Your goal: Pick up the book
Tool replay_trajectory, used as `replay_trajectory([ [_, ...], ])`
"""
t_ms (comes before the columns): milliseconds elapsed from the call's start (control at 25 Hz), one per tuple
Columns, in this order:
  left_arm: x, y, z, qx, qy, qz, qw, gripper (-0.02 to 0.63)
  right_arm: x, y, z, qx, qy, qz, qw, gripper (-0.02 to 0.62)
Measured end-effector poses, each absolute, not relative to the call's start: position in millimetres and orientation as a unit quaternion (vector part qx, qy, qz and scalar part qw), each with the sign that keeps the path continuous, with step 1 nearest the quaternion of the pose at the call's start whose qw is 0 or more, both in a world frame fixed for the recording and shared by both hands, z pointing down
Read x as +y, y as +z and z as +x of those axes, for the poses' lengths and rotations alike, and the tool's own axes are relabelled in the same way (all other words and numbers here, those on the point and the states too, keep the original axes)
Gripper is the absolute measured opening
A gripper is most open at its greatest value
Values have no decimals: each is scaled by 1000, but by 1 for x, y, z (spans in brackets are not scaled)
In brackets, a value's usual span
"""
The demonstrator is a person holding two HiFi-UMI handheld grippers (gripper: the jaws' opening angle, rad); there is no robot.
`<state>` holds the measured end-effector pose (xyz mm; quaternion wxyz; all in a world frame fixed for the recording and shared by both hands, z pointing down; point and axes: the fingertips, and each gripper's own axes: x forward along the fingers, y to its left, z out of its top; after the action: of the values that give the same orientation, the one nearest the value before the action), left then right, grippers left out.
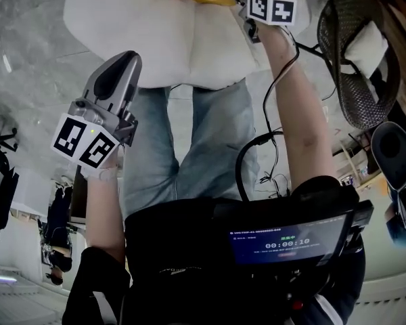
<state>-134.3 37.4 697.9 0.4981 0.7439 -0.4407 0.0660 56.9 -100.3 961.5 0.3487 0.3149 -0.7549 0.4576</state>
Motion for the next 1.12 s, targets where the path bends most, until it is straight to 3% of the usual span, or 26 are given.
replay_trajectory([
  [480,49,702,-173,-439,47,740,508,18,-88,925,-10,-787,409,301,351,132],
  [840,58,704,-195,-454,33,727,514,18,-96,904,-54,-792,415,332,300,133],
  [1120,69,712,-200,-458,25,722,517,18,-103,912,-64,-786,393,375,296,193],
])
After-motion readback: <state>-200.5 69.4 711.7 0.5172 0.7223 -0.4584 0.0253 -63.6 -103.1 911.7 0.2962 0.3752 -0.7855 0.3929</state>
